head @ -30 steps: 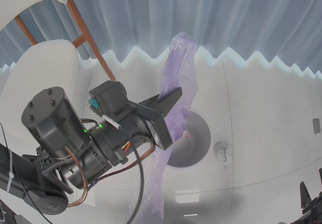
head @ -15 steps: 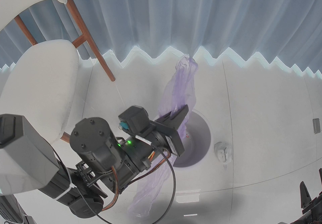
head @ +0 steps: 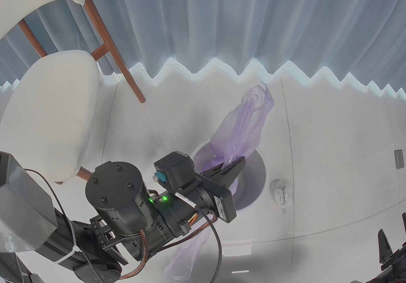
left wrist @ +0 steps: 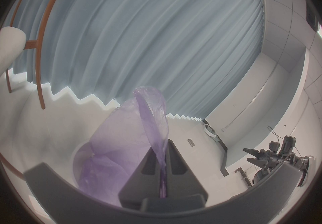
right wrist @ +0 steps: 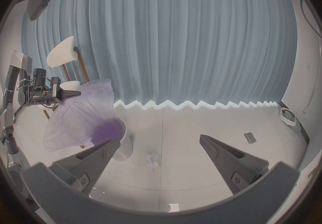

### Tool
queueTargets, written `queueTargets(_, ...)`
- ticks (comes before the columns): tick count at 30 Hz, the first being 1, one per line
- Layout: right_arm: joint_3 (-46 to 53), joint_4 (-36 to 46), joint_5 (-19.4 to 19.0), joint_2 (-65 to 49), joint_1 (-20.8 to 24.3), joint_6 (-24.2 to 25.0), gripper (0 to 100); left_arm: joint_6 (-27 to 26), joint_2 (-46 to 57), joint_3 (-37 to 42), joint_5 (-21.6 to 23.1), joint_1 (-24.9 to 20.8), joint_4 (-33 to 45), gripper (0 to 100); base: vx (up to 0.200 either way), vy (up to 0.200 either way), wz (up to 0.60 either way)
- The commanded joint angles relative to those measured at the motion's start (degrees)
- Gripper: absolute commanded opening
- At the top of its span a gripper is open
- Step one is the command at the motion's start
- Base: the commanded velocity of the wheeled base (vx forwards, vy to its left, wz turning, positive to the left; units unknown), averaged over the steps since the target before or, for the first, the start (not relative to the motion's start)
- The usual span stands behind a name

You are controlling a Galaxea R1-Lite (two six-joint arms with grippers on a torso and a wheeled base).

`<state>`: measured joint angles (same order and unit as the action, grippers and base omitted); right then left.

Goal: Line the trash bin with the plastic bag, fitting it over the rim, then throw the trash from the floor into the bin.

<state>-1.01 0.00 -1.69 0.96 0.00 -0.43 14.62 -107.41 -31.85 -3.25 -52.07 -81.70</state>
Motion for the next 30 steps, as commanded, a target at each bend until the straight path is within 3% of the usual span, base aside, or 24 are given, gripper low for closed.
queueTargets(1, 1.01, 0.0, -0.06, -0.96, 0.0, -0.1, 100, -0.29, -0.96, -0.23, -0.79, 0.56, 0.23, 0, 0.0, 0.0, 0.0)
queueTargets(23, 1.01, -0.18, -0.06, -0.96, -0.09, 0.16, 100, -11.19, -1.13, 4.08, -0.88, 4.25, -0.12, 0, 0.0, 0.0, 0.0)
queueTargets(30, 1.01, -0.18, -0.06, -0.96, -0.09, 0.25, 100, -18.75, -1.92, 6.28, -0.61, 9.53, -0.65, 0, 0.0, 0.0, 0.0)
